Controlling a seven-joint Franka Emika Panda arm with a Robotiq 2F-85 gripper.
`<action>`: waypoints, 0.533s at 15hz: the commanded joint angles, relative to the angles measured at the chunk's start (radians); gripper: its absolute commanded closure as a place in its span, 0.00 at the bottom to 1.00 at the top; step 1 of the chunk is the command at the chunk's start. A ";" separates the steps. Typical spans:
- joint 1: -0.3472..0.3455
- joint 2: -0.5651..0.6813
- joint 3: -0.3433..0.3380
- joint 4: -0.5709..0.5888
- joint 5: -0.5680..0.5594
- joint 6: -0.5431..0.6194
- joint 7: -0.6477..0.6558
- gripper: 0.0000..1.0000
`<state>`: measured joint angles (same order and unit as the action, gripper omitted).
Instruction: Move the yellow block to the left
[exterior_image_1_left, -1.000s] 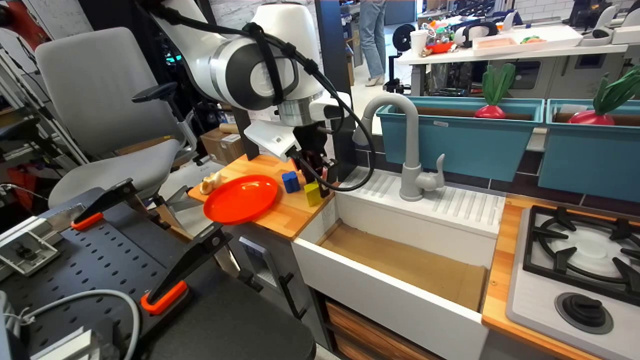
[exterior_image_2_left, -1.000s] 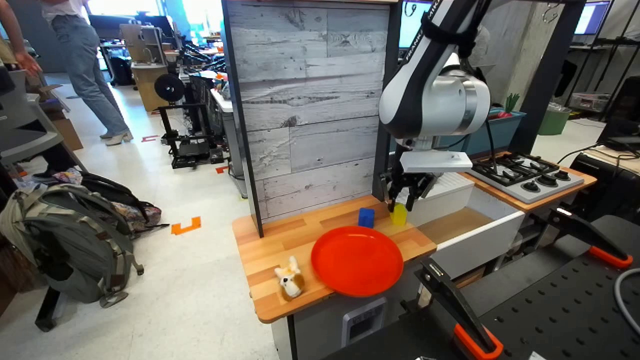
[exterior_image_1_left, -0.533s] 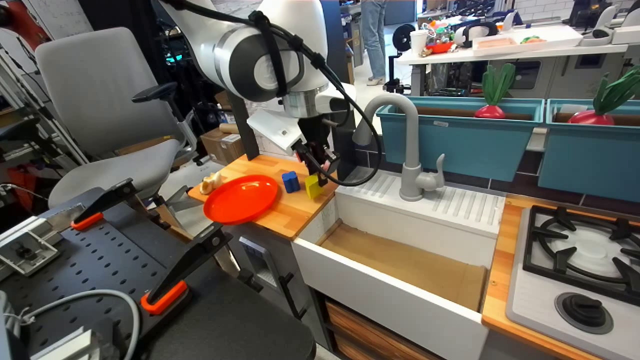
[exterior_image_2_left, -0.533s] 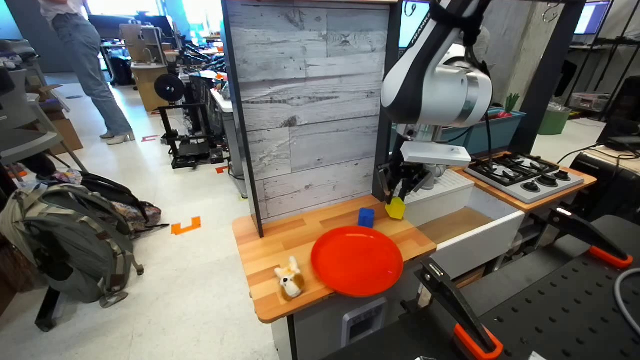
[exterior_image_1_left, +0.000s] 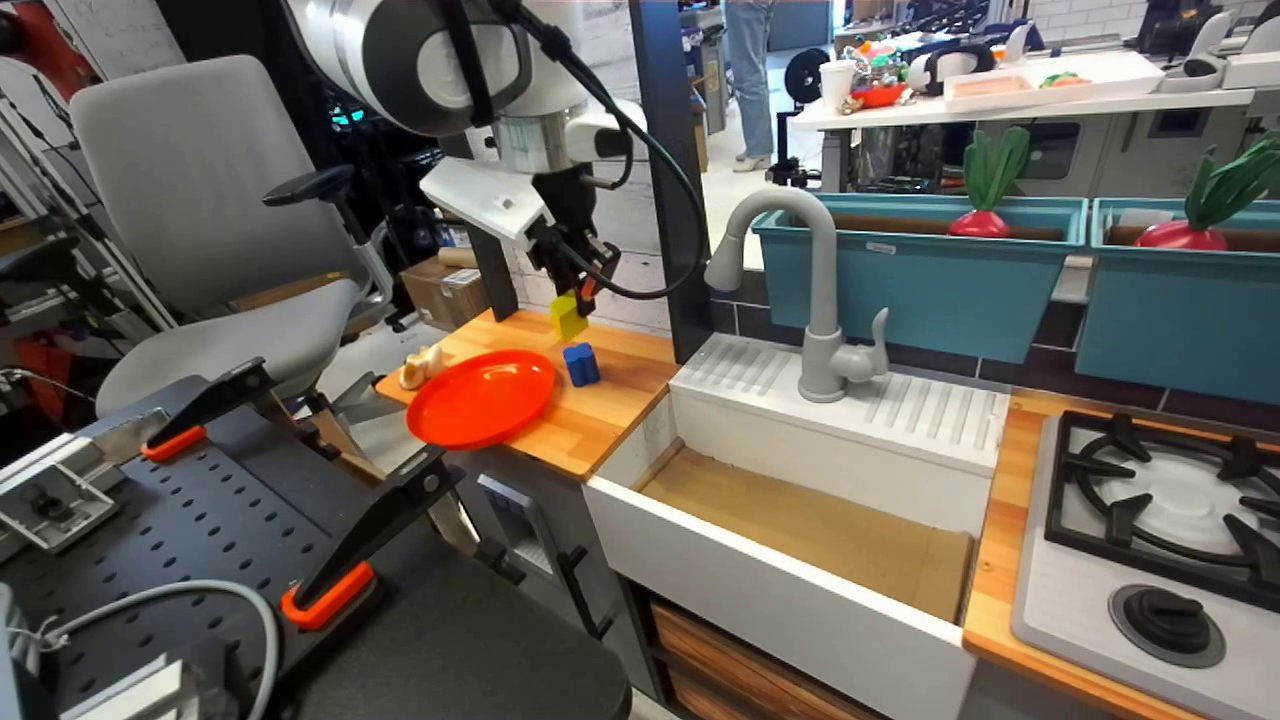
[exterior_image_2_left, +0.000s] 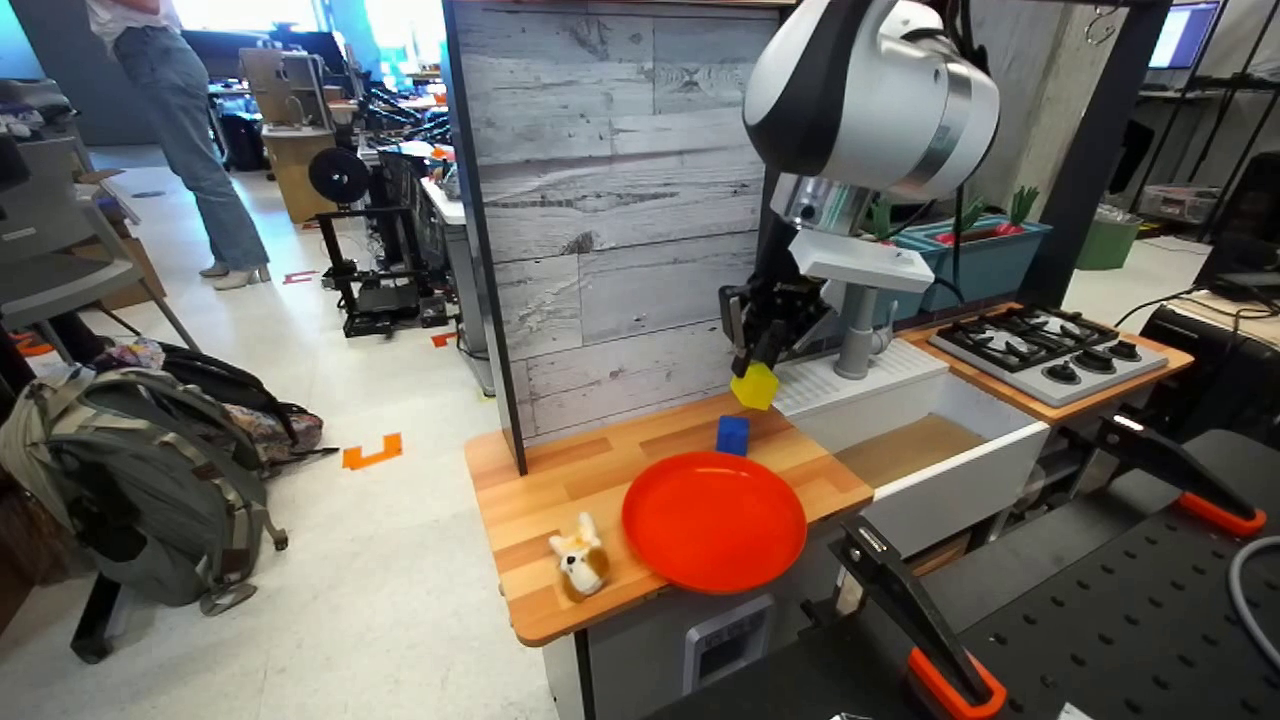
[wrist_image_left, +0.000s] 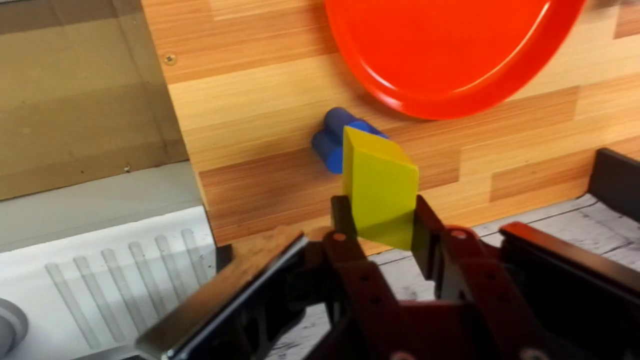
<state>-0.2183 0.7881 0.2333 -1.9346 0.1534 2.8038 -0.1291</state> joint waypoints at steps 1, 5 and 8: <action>0.043 -0.048 0.017 -0.062 0.009 0.022 -0.016 0.92; 0.127 -0.012 0.009 -0.017 -0.004 0.012 0.007 0.92; 0.183 0.024 -0.001 0.033 -0.013 -0.009 0.022 0.92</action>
<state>-0.0838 0.7749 0.2485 -1.9558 0.1514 2.8044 -0.1246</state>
